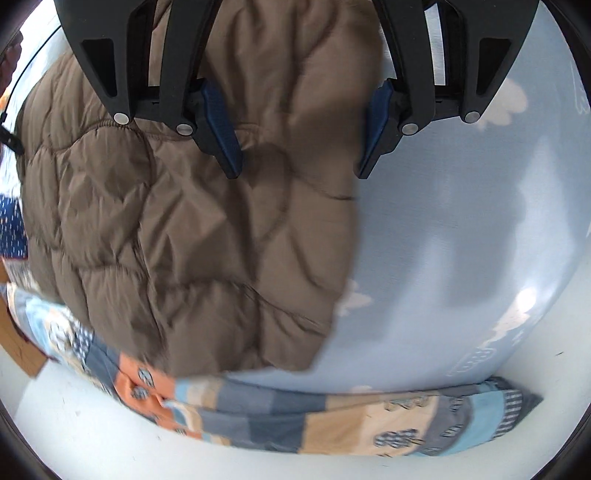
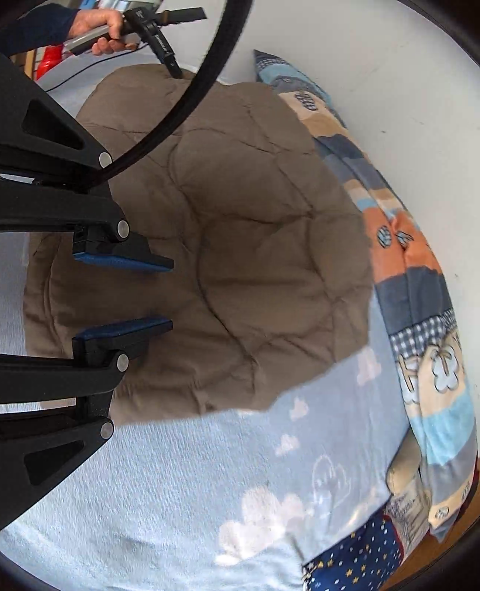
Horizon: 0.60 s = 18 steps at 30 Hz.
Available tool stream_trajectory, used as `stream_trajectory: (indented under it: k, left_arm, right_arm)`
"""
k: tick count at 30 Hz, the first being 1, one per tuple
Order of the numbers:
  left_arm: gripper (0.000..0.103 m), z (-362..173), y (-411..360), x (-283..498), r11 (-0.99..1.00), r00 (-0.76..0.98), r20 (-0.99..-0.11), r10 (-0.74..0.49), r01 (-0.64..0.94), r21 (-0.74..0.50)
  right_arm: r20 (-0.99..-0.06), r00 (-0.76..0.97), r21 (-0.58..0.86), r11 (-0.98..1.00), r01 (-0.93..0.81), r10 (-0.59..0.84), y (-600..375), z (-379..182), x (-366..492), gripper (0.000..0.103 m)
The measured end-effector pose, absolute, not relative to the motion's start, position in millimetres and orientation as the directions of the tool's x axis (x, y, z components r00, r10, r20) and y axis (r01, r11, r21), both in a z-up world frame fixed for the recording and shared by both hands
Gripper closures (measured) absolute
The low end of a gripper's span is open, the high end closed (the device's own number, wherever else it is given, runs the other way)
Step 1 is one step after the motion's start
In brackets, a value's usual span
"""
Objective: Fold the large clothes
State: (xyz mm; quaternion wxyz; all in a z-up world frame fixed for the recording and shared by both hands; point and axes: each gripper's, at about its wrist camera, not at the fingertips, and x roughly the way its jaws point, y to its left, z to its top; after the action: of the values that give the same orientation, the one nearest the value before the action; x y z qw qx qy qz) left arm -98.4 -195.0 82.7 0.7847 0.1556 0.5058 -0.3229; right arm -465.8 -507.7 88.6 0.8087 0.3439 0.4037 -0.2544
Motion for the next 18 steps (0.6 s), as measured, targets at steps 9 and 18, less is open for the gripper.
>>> stream_trajectory:
  k: [9,18]
  left_arm:
    - [0.043,98.9,-193.9,-93.9,0.764,0.323,-0.887,-0.331,0.643,-0.051]
    - [0.043,102.2,-148.9,-62.4,0.841,0.395,-0.878,-0.269,0.541,-0.015]
  right_arm:
    - [-0.842,0.525,0.331,0.652,0.683,-0.123,-506.5,84.0,-447.7,0.074]
    - [-0.825,0.549,0.346,0.649,0.678,-0.134,-500.4,94.7,-454.3,0.074]
